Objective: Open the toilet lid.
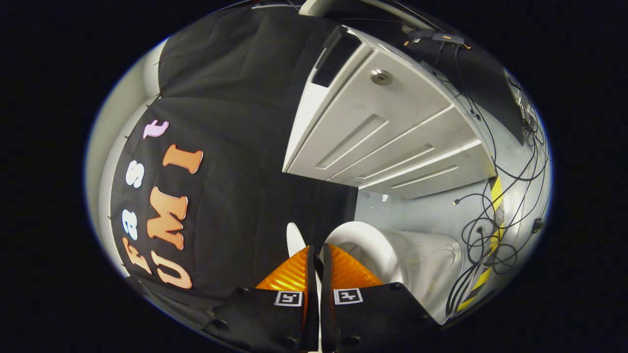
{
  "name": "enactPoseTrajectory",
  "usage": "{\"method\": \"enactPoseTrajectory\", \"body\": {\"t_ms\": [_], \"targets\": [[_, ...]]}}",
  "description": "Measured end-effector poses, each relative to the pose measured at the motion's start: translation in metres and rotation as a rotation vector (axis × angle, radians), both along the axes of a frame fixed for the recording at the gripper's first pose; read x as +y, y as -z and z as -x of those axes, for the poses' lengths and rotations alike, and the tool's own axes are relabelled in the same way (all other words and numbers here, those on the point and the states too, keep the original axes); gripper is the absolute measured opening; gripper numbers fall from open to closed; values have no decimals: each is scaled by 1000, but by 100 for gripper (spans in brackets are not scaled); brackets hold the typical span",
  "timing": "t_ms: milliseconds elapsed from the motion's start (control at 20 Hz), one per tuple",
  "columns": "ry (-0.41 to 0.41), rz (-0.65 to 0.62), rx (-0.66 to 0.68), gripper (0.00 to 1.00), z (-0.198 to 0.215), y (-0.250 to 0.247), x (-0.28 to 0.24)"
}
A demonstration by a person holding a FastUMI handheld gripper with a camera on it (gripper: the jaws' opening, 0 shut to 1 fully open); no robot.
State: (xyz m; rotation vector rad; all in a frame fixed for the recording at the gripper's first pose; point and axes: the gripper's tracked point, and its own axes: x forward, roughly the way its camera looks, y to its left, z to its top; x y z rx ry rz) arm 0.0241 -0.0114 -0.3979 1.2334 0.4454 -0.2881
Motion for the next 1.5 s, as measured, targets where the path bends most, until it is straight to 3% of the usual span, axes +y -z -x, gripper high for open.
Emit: {"method": "enactPoseTrajectory", "body": {"t_ms": [250,500,850,1500], "targets": [[-3,170,-67,10,-28,-58,18],[-71,288,-119,10,-34,-111,59],[-118,451,-149,10,-36,-151,99],[-234,572,-240,10,-28,-209,182]]}}
